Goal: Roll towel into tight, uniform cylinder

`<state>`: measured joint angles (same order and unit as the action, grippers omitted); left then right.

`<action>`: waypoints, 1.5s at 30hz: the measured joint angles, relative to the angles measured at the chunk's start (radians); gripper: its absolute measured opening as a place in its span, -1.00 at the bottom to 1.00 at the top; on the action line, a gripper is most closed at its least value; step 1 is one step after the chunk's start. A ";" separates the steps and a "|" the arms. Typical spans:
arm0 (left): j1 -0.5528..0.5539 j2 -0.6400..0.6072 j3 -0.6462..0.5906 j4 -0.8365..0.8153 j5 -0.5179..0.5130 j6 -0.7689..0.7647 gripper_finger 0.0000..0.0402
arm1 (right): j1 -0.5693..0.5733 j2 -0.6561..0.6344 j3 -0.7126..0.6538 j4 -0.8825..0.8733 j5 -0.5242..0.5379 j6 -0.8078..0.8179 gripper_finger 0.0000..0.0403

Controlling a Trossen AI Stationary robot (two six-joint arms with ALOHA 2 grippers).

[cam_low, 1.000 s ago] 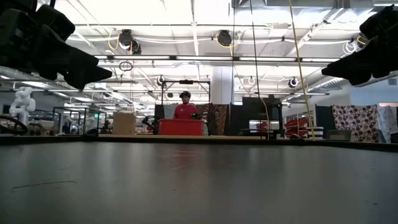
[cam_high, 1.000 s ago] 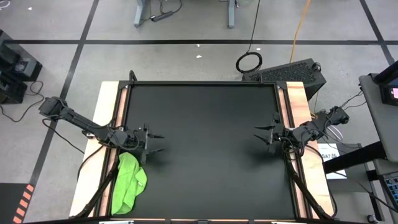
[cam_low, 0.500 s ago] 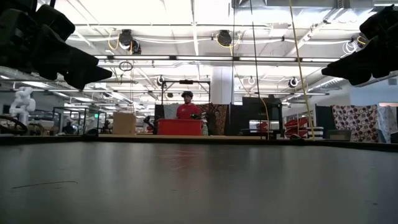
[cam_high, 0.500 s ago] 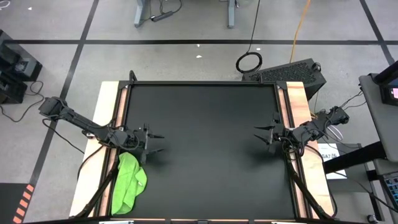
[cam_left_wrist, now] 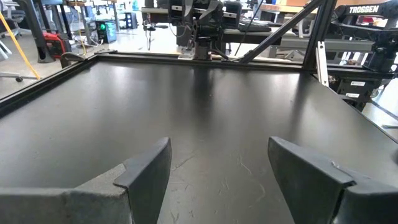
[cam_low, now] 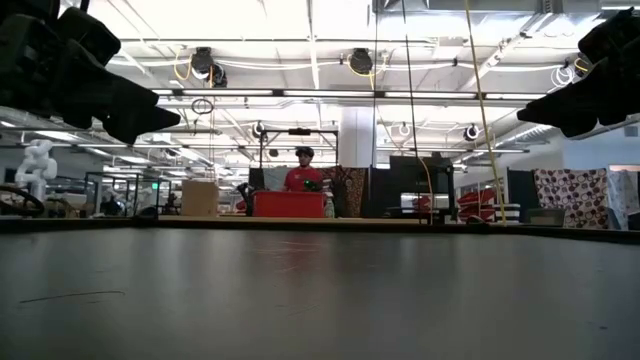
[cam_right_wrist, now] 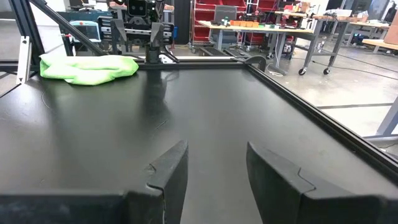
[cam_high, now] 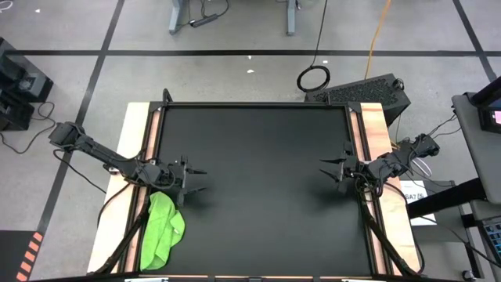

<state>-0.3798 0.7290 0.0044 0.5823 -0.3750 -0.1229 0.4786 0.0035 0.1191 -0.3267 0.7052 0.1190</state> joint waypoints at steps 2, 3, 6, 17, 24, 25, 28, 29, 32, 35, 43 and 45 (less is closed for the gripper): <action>0.000 0.000 0.000 0.000 0.000 0.000 0.35 | 0.000 0.000 0.000 0.000 0.000 0.000 -0.24; 0.000 0.000 0.000 0.000 0.000 0.000 0.35 | 0.000 0.000 0.000 0.000 0.000 0.000 -0.24; 0.000 0.000 0.000 0.000 0.000 0.010 0.35 | 0.000 0.000 0.000 0.000 0.000 0.000 -0.24; 0.000 0.000 0.000 0.000 0.000 0.079 0.35 | 0.000 0.000 0.000 0.000 0.000 0.000 -0.24; 0.000 0.000 0.000 0.000 0.000 0.078 0.35 | 0.000 0.000 0.000 0.000 0.000 0.000 -0.24; 0.000 0.000 0.000 0.000 0.000 0.078 0.35 | 0.000 0.000 0.000 0.000 0.000 0.000 -0.24; 0.000 0.000 0.000 0.024 -0.004 0.077 0.35 | 0.000 0.000 0.000 0.000 0.000 0.000 -0.24; 0.000 0.000 0.000 0.037 -0.010 0.080 0.35 | 0.000 0.000 0.000 0.000 0.000 0.000 -0.24; 0.000 0.000 0.004 0.045 -0.010 0.067 0.35 | 0.000 0.000 0.000 0.000 0.000 0.000 -0.24; 0.000 0.000 0.007 0.043 0.008 0.053 0.35 | 0.000 0.000 0.000 0.000 0.000 0.000 -0.24; 0.000 0.000 0.010 0.072 0.010 0.051 0.35 | 0.000 0.000 0.000 0.000 0.003 -0.241 -0.24; 0.000 0.000 0.010 0.083 0.010 0.051 0.35 | 0.000 0.000 0.000 0.001 0.004 -0.323 -0.24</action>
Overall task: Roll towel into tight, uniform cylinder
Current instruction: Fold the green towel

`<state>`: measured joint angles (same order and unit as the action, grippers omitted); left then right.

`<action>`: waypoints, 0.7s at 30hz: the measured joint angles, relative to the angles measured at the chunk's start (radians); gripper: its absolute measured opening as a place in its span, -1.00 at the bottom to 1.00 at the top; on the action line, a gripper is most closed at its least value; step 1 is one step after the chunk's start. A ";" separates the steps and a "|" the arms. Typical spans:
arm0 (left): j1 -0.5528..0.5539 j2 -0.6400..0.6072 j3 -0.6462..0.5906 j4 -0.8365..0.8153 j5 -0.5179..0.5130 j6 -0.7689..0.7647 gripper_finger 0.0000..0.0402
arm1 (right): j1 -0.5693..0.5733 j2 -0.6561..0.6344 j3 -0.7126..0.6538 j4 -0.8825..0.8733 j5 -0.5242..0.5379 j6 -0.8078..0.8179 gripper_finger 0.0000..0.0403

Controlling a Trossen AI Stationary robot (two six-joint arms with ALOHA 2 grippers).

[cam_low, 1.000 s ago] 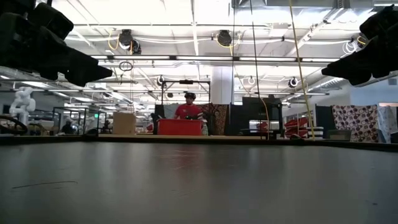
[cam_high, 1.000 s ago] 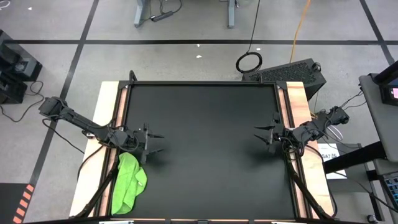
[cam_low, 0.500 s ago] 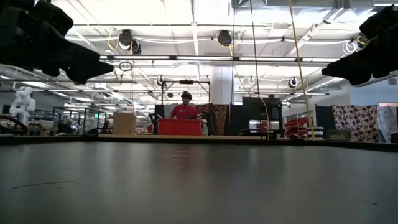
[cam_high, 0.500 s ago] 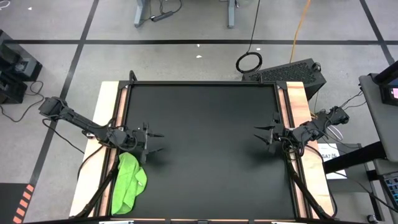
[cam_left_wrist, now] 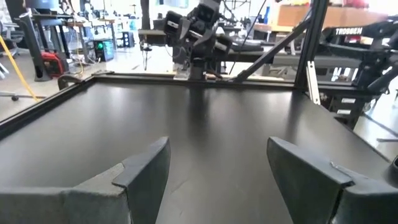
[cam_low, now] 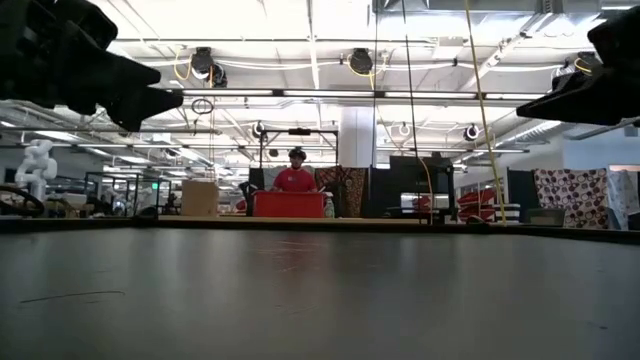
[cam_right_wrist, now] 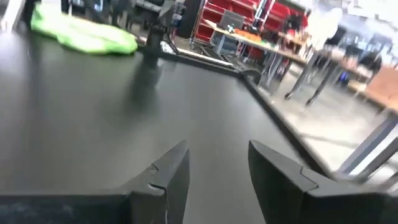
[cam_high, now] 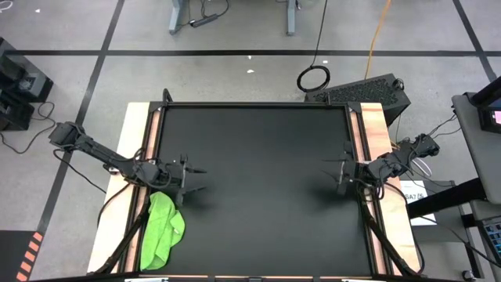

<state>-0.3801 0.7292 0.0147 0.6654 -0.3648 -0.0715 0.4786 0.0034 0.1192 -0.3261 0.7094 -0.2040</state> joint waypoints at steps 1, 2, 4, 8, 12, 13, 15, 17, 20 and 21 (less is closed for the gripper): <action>0.000 0.000 0.000 0.009 0.000 0.000 0.35 | 0.000 0.000 0.000 0.002 0.008 -0.023 -0.24; 0.000 0.000 0.000 0.021 0.001 0.000 0.35 | 0.000 0.000 0.000 0.006 0.024 -0.045 -0.24; 0.000 0.000 0.002 0.041 0.001 0.000 0.35 | 0.000 0.000 0.000 0.010 0.050 -0.075 -0.24; 0.000 0.000 0.002 0.036 0.001 0.000 0.35 | 0.000 0.000 0.000 0.011 0.047 -0.096 -0.24; 0.000 0.000 0.002 0.030 0.001 -0.002 0.35 | 0.000 0.000 0.000 0.035 0.045 -0.096 -0.24; 0.000 0.000 0.002 0.030 0.001 -0.002 0.35 | 0.000 0.000 0.000 0.033 0.045 -0.085 -0.24; 0.000 0.000 0.002 0.030 0.001 -0.013 0.35 | 0.000 0.000 0.000 0.034 0.045 -0.031 -0.24; 0.000 0.000 0.002 0.029 0.001 -0.055 0.35 | 0.000 0.000 0.000 0.042 0.045 0.030 -0.24; 0.000 0.001 0.003 0.007 0.001 -0.105 0.35 | 0.000 0.000 0.000 0.097 0.046 0.199 -0.24; 0.000 0.001 0.003 -0.011 0.000 -0.126 0.35 | 0.000 0.000 0.000 0.107 0.046 0.272 -0.24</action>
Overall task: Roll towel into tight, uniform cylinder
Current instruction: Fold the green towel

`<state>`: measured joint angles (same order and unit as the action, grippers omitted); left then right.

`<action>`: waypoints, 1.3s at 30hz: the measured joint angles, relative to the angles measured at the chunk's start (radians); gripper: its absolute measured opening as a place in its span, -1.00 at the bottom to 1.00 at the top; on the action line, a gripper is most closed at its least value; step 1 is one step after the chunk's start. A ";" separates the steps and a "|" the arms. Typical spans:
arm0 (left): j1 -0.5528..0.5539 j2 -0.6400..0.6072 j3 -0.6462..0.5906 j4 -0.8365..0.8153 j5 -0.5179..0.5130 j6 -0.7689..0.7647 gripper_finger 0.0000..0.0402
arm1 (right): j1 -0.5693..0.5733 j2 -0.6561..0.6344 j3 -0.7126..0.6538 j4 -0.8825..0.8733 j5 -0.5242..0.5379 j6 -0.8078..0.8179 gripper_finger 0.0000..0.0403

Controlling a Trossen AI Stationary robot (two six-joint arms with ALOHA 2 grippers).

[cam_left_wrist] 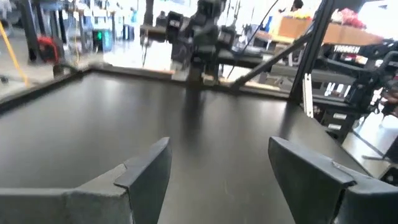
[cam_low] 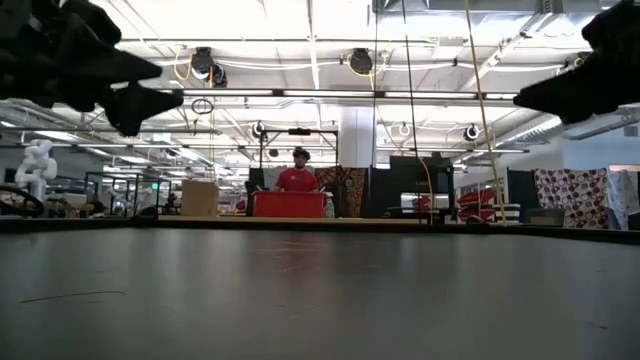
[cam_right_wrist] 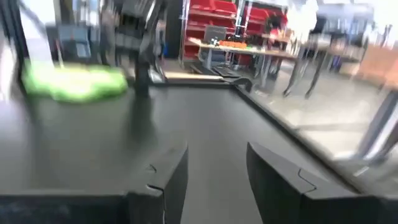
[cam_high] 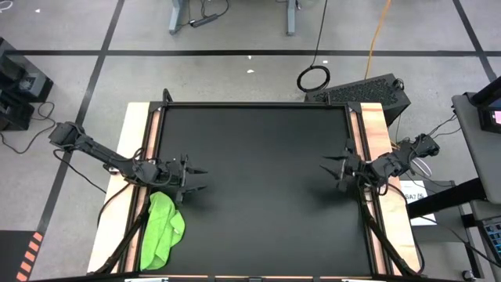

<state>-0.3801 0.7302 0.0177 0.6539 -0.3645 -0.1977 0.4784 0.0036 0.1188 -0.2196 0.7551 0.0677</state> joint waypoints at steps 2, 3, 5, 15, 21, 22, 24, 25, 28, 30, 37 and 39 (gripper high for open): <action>0.000 0.001 0.000 -0.043 0.000 -0.065 0.35 | 0.000 0.004 0.000 0.036 0.006 0.097 -0.24; 0.000 0.001 0.000 -0.068 0.005 -0.102 0.35 | 0.000 0.007 0.000 0.054 0.006 0.138 -0.24; 0.000 0.001 0.000 -0.117 0.057 -0.162 0.35 | 0.000 0.011 0.000 0.090 -0.003 0.232 -0.24; -0.027 0.003 0.005 -0.370 0.244 -0.478 0.35 | 0.000 0.066 0.000 0.281 -0.336 0.302 -0.24; -0.046 0.003 0.116 -0.604 0.309 -0.599 0.35 | 0.000 0.150 0.000 0.381 -0.497 0.284 -0.24; -0.050 0.003 0.143 -0.648 0.309 -0.605 0.35 | 0.000 0.165 0.000 0.389 -0.496 0.286 -0.24; -0.058 0.003 0.204 -0.747 0.311 -0.607 0.35 | 0.000 0.198 0.000 0.403 -0.485 0.285 -0.24; -0.064 0.003 0.234 -0.801 0.311 -0.608 0.35 | 0.000 0.215 0.000 0.414 -0.467 0.283 -0.24; -0.085 0.007 0.323 -0.974 0.311 -0.616 0.35 | -0.001 0.269 0.000 0.478 -0.438 0.269 -0.24; -0.102 0.021 0.375 -1.071 0.310 -0.635 0.35 | -0.001 0.307 0.000 0.536 -0.437 0.194 -0.24; -0.180 0.138 0.431 -1.193 0.358 -0.715 0.35 | -0.001 0.429 0.000 0.653 -0.363 0.130 -0.24; -0.204 0.178 0.431 -1.198 0.397 -0.744 0.35 | -0.001 0.456 0.000 0.674 -0.361 0.142 -0.24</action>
<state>-0.5839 0.9078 0.4492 -0.5441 0.0326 -0.9413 0.4777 0.4593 0.1188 0.4548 0.3937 0.2100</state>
